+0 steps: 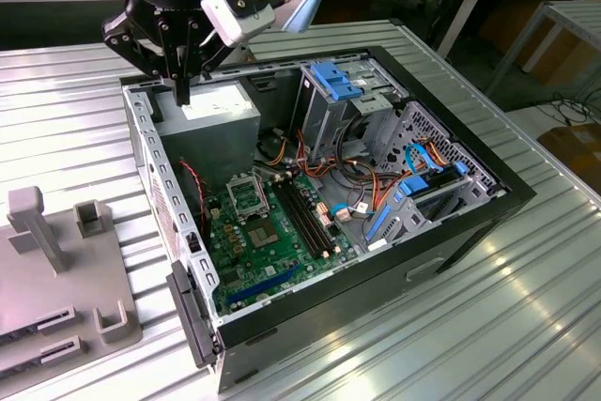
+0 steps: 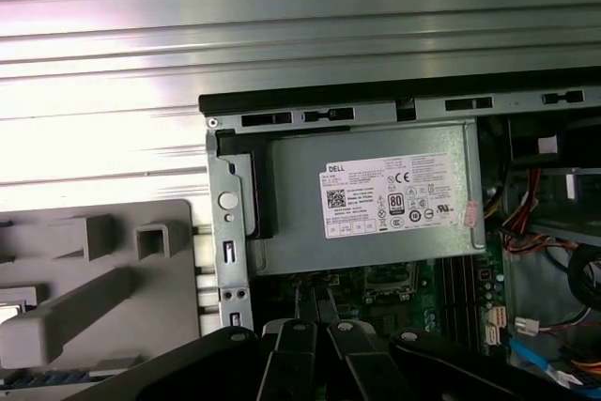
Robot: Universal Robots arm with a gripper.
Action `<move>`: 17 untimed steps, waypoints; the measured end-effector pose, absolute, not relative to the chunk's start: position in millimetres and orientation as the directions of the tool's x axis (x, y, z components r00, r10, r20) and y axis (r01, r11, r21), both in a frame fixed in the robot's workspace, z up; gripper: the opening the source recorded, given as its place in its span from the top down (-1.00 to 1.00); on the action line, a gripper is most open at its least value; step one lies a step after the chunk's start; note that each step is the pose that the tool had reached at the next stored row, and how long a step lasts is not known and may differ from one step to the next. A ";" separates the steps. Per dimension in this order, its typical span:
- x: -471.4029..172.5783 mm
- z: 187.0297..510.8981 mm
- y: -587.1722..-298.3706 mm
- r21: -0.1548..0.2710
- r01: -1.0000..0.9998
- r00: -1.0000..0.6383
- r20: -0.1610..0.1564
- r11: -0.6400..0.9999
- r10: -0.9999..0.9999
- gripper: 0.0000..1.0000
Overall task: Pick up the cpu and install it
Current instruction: 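Reach for the cpu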
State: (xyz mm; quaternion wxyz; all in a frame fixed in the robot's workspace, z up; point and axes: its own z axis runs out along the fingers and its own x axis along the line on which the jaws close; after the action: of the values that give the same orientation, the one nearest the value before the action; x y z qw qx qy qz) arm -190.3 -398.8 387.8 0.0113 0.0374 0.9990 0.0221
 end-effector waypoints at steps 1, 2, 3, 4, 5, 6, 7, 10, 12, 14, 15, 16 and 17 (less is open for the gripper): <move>-191.4 387.8 -398.8 0.045 0.074 -0.997 -0.021 0.996 0.075 0.79; -191.9 387.8 -398.8 0.045 0.074 -0.997 -0.021 0.996 0.075 0.79; -192.4 387.7 -398.8 0.045 0.074 -0.997 -0.021 0.996 0.075 0.79; -192.9 387.7 -398.8 0.045 0.074 -0.997 -0.021 0.996 0.075 0.79; -193.4 387.7 -398.8 0.045 0.074 -0.997 -0.021 0.996 0.075 0.79; -193.8 387.6 -398.8 0.045 0.074 -0.997 -0.020 0.996 0.075 0.79; -194.3 387.6 -398.8 0.045 0.074 -0.997 -0.020 0.996 0.075 0.79; -195.9 387.5 -398.9 0.045 0.074 -0.997 -0.020 0.996 0.075 0.79; -197.2 387.5 -398.8 0.045 0.074 -0.997 -0.020 0.996 0.075 0.79; -198.6 387.4 -398.8 0.045 0.074 -0.997 -0.020 0.996 0.075 0.79; -199.4 387.4 -398.8 0.045 0.074 -0.997 -0.020 0.996 0.075 0.79; -200.0 387.3 -398.8 0.045 0.074 -0.997 -0.020 0.996 0.075 0.79; -200.7 387.3 -398.8 0.045 0.074 -0.997 -0.020 0.996 0.075 0.79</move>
State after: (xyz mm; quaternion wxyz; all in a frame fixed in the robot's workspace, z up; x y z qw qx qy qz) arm -200.7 -398.8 387.3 0.0109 0.0374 0.9990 0.0220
